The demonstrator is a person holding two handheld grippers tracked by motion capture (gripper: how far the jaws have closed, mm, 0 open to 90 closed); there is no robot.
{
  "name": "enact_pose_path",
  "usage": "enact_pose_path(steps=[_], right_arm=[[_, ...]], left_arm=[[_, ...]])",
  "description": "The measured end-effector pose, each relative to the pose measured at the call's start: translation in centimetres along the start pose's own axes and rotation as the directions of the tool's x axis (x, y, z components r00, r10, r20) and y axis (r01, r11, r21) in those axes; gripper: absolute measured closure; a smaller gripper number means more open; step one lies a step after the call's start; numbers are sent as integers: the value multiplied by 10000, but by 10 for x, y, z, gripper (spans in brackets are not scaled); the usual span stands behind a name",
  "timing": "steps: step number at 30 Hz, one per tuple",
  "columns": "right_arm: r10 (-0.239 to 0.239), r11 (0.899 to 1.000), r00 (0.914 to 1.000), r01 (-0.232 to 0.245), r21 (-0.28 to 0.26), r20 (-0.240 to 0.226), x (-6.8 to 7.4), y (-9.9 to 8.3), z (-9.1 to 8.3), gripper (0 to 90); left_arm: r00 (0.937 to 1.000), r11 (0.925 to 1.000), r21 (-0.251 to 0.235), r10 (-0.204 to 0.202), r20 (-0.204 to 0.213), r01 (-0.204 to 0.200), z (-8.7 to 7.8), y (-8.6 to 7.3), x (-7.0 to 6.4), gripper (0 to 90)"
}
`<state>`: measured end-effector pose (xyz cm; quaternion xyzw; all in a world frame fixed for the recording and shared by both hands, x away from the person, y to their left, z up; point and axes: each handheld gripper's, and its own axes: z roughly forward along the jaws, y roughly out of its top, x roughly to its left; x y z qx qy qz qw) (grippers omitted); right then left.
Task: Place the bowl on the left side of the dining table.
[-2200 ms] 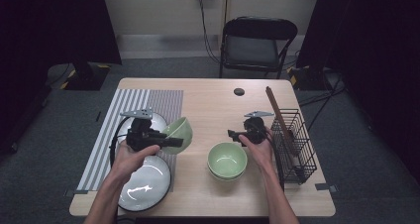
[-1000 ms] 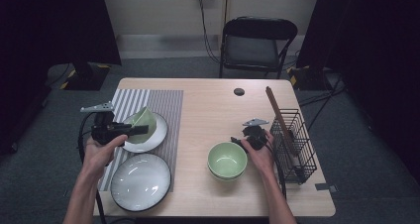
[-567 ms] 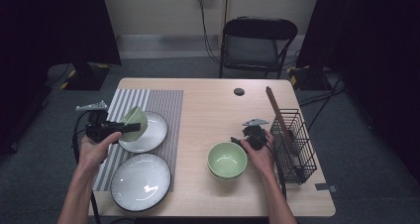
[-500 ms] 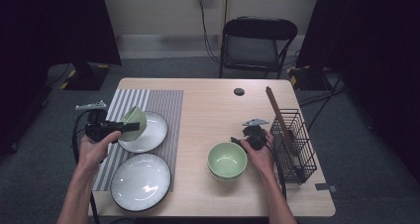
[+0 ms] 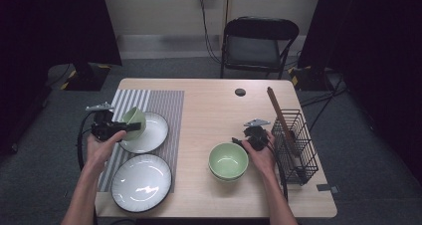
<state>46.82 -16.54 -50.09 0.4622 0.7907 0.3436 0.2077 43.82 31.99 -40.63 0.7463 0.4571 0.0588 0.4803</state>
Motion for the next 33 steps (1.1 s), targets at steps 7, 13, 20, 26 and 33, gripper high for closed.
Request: enact_pose_path(steps=[7, 13, 20, 26, 33], right_arm=[[2, 10000, 10000, -2, 0, 0, 0, 0, 0, 153], [3, 10000, 10000, -3, 0, -1, 0, 0, 0, 153], [-8, 10000, 10000, 8, -2, -4, 0, 0, 0, 152], [-4, 10000, 10000, 4, 1, -5, 0, 0, 0, 152], [-6, 10000, 10000, 6, -3, -5, 0, 0, 0, 151]], left_arm=[[9996, 9998, 143, 150, -222, -147, 11, -4, 3, 834], [9997, 10000, 9, 85, -215, -84, 19, -11, 6, 833], [9984, 9994, 220, 282, -482, -272, 29, -13, 4, 834], [9942, 9956, 567, 780, -740, -739, 37, -13, -4, 836], [9907, 9939, 674, 939, -986, -875, 45, -13, -11, 828]])
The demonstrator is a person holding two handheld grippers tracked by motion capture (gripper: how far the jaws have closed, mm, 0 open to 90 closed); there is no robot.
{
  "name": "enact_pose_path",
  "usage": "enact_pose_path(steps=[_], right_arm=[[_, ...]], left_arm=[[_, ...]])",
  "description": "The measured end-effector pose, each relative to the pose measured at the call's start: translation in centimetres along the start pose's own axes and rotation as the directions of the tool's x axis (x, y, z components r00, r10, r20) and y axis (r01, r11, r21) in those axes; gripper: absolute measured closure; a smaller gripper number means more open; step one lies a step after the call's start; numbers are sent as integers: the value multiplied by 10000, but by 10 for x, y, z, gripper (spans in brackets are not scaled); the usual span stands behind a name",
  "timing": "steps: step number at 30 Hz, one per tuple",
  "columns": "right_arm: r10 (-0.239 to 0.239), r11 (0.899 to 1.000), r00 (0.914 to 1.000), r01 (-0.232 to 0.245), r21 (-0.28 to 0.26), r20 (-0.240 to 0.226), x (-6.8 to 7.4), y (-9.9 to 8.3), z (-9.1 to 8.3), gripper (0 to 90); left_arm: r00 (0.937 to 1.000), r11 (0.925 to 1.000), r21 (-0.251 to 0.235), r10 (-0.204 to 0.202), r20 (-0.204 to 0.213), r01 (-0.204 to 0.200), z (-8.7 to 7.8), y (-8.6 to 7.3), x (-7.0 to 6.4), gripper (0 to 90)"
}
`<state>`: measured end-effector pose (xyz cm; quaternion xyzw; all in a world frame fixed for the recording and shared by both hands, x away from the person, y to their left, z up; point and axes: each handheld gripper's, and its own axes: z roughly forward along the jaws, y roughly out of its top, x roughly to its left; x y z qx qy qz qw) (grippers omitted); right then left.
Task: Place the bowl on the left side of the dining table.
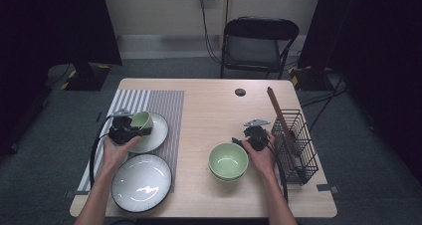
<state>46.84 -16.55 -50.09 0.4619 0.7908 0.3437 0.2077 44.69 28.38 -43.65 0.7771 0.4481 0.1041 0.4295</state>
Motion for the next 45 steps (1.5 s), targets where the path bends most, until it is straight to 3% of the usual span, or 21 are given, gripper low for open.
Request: enact_pose_path(steps=[8, 16, 21, 28, 35, 38, 45], right_arm=[[1, 10000, 10000, -1, 1, 1, 0, 0, 0, 151], [5, 10000, 10000, -5, 4, -1, 0, 0, 0, 151], [0, 10000, 10000, 0, 2, 2, 0, 0, 0, 151], [4, 10000, 10000, -4, 6, 2, 0, 0, 0, 151], [0, 10000, 10000, 0, -1, 2, 0, 0, 0, 151], [0, 10000, 10000, 0, 1, 2, 0, 0, 0, 151], [1, 10000, 10000, -1, 0, 1, 0, 0, 0, 151]], left_arm=[[9988, 9975, 546, 467, -158, -458, 13, -3, -9, 805], [9985, 9969, 629, 479, -249, -462, 17, -4, -10, 792], [9973, 9933, 902, 730, -81, -719, 22, -5, -13, 763], [9990, 9959, 832, 338, 285, -361, 20, -4, -8, 749], [9981, 9932, 1068, 412, 459, -459, 6, -6, -2, 669], [9984, 9931, 1132, 264, 506, -320, 3, -7, 0, 657], [9966, 9914, 1220, 380, 733, -468, 13, -6, -3, 745]])
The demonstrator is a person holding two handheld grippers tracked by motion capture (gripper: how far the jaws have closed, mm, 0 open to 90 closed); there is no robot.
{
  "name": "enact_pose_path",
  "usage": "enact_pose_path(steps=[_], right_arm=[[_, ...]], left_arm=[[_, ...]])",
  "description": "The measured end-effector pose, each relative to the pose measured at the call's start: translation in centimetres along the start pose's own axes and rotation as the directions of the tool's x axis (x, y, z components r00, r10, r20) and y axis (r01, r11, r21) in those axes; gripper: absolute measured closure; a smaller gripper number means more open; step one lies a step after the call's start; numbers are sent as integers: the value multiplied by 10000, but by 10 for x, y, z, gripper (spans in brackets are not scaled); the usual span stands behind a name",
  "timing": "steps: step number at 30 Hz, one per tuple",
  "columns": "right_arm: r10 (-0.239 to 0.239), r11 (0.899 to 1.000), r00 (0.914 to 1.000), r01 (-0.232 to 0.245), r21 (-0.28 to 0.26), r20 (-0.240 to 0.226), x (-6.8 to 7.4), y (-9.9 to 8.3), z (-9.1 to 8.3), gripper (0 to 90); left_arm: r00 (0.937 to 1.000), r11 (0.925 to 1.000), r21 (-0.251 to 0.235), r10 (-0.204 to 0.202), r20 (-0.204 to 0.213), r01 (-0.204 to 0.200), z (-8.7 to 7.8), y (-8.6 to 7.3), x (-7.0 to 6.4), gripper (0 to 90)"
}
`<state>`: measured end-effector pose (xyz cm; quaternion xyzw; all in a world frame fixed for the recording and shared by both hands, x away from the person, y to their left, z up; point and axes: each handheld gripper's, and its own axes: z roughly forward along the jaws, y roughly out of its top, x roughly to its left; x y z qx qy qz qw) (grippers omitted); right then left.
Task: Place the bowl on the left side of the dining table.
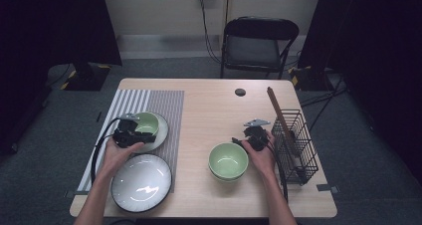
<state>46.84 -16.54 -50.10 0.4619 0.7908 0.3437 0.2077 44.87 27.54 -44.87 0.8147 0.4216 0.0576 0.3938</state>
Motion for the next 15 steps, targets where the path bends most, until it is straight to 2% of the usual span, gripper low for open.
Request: enact_pose_path(steps=[3, 7, 12, 15], right_arm=[[-1, 10000, 10000, 1, 1, 0, 0, 0, 0, 151], [3, 10000, 10000, -3, 5, -1, 0, 0, 0, 151], [2, 10000, 10000, -2, 2, -1, 0, 0, 0, 151], [-3, 10000, 10000, 3, 0, 0, 0, 0, 0, 151]], left_arm=[[9999, 9999, 13, 150, -53, -149, 0, 1, -1, 756], [10000, 9999, -33, 99, 11, -99, -3, 0, -1, 765], [9996, 9996, 49, 270, -40, -270, -4, 1, -3, 772], [9997, 9998, 1, 219, 96, -219, -4, 0, -1, 771]])
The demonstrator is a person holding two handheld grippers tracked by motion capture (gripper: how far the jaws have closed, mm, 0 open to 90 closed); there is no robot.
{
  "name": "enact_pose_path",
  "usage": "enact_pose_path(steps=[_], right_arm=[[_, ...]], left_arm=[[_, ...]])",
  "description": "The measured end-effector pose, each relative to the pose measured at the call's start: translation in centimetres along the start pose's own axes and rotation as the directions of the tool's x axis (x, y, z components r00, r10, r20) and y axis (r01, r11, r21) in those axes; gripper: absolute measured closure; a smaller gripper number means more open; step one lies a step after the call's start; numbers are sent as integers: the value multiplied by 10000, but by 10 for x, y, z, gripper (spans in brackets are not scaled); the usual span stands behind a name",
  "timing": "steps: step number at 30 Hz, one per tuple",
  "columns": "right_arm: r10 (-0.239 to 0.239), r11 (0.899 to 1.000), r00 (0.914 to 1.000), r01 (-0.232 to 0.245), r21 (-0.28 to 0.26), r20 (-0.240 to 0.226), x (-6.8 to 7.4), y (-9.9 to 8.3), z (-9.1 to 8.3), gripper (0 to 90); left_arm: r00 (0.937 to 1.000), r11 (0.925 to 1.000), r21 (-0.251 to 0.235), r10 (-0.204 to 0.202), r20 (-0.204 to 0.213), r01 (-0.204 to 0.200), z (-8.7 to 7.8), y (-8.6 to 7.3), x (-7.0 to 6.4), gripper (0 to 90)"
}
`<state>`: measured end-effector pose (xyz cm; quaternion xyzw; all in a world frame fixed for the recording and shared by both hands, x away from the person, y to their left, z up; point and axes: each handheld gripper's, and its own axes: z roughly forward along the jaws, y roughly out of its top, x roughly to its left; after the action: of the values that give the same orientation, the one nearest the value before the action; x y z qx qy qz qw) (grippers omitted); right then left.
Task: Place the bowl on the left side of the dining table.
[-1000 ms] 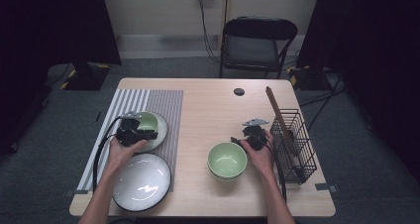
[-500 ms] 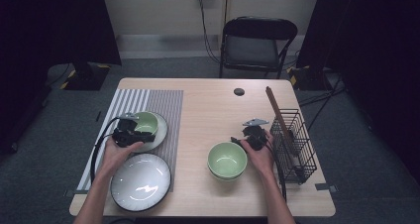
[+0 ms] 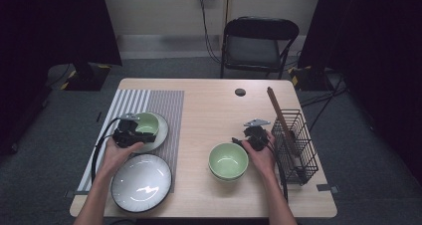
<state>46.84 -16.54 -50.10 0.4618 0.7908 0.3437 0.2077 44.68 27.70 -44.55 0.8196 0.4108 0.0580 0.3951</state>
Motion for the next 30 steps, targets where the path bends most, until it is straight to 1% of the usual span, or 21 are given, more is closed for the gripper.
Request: enact_pose_path(steps=[5, 7, 8, 9, 11, 13, 14, 15, 17, 18, 19, 20, 21, 22, 24, 25, 26, 27, 28, 29, 30], right_arm=[[4, 10000, 10000, -4, 1, 1, 0, 0, 0, 151], [0, 10000, 10000, 0, 1, 0, 0, 0, 0, 151], [6, 10000, 10000, -6, 5, 0, 0, 0, 0, 151], [0, 10000, 10000, 0, -1, 0, 0, 0, 0, 151], [0, 10000, 10000, 0, 0, -1, 0, 0, 0, 151], [3, 10000, 10000, -3, 3, 0, 0, 0, 0, 151], [-1, 10000, 10000, 1, 1, -1, 0, 0, 0, 151], [0, 10000, 10000, 0, 0, 0, 0, 0, 0, 151], [2, 10000, 10000, -2, 2, -1, 0, 0, 0, 151], [3, 10000, 10000, -3, 0, 0, 0, 0, 0, 151], [5, 10000, 10000, -5, 3, 0, 0, 0, 0, 151], [1, 10000, 10000, -1, 0, 0, 0, 0, 0, 151], [5, 10000, 10000, -5, 3, 0, 0, 0, 0, 151], [1, 10000, 10000, -1, 2, 0, 0, 0, 0, 151], [3, 10000, 10000, -3, 1, 0, 0, 0, 0, 151], [0, 10000, 10000, 0, 1, 0, 0, 0, 0, 151], [1, 10000, 10000, -1, 1, 1, 0, 0, 0, 151], [26, 10000, 10000, -26, 1, 22, 0, 0, 0, 151], [59, 10000, 10000, -59, -3, 61, 1, 0, 0, 151], [70, 10000, 9999, -70, -2, 72, 1, 0, 0, 151], [72, 10000, 10000, -72, -2, 67, 1, 0, 0, 151]], left_arm=[[9999, 9999, 80, -105, 63, 104, -1, 0, 1, 763], [9999, 9999, 98, -94, -100, 95, -2, 1, 0, 749], [9997, 9999, 42, -155, -175, 156, -4, 1, -1, 732], [9997, 9999, -72, -101, -218, 99, -7, 1, -2, 718], [9991, 9997, -209, -98, -409, 90, -12, 1, -3, 672], [9988, 9994, -317, -129, -470, 114, -20, 1, -2, 609], [9980, 9996, -265, -101, -625, 85, -22, 0, -2, 590], [9961, 9998, -185, -77, -874, 61, -25, -1, -2, 579], [9955, 9997, -75, -220, -924, 214, -31, -4, 0, 555], [9946, 9997, -96, -214, -1015, 205, -34, -6, -1, 546], [9929, 9998, -200, -111, -1185, 88, -38, -7, -2, 535], [9939, 9992, -385, -180, -1091, 139, -42, -9, -3, 524], [9957, 9974, -642, -373, -848, 319, -47, -11, -2, 505], [9958, 9959, -798, -497, -770, 436, -50, -13, 0, 493], [9944, 9944, -896, -633, -851, 557, -55, -17, 3, 487], [9936, 9929, -962, -782, -815, 703, -57, -20, 4, 494], [9923, 9925, -960, -842, -908, 755, -59, -23, 3, 500], [9925, 9930, -1002, -717, -991, 618, -61, -26, 1, 503], [9929, 9931, -1003, -702, -960, 605, -64, -29, -1, 496], [9917, 9922, -1070, -757, -1041, 645, -67, -32, -2, 492], [9894, 9912, -1164, -771, -1230, 628, -71, -34, -3, 483]])
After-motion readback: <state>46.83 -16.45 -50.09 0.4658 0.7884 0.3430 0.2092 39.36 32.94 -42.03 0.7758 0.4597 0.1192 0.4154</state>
